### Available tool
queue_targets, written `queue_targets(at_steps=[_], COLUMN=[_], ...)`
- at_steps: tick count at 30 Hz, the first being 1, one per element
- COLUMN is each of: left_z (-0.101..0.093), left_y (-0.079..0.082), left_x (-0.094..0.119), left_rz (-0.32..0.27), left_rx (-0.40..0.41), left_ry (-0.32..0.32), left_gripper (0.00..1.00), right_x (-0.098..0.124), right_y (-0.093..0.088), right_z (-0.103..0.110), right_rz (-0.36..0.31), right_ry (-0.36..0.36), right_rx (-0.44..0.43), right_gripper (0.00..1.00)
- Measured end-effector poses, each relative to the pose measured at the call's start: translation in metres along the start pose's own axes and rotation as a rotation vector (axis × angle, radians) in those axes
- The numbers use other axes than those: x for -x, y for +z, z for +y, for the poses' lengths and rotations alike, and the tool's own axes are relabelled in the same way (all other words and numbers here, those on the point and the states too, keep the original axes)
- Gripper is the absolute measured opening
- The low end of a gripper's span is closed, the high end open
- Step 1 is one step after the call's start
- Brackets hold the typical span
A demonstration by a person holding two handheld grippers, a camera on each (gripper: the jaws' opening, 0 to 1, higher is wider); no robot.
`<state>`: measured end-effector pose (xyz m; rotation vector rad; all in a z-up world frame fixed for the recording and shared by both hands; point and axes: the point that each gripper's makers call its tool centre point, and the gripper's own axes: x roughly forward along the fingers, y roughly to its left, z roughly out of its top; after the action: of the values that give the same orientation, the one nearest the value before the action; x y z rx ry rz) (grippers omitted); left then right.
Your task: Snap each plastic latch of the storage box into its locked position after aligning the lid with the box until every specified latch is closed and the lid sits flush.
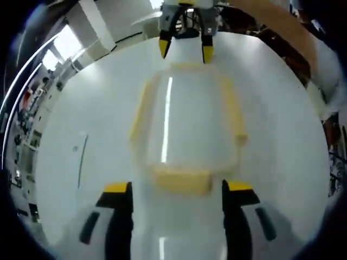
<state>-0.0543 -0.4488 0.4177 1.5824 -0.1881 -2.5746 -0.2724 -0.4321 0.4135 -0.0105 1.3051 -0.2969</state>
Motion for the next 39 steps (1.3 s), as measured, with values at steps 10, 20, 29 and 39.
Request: queue_targets(at_steps=[10,20,29,39], left_z=[-0.006,-0.011,-0.016,-0.019], left_y=[0.008,0.006,0.000,0.001], left_x=[-0.005,-0.005,-0.001,0.001], left_rz=[-0.005,0.020,0.042,0.057], left_rx=[-0.017,-0.037,0.014,0.022], left_ry=[-0.044,-0.082,-0.133,-0.152], left_gripper=[0.58,0.53,0.47,0.47], right_x=[-0.002,-0.007,-0.010,-0.011], right_y=[0.007,0.012,0.016,0.016], right_z=[0.003,0.016,0.013,0.012], right_rz=[-0.027,0.044,0.124,0.083], right_ry=[0.045,0.191,0.212,0.224], right_rx=[-0.004,0.027,0.097,0.115], right_gripper=[0.52,0.45,0.48,0.48])
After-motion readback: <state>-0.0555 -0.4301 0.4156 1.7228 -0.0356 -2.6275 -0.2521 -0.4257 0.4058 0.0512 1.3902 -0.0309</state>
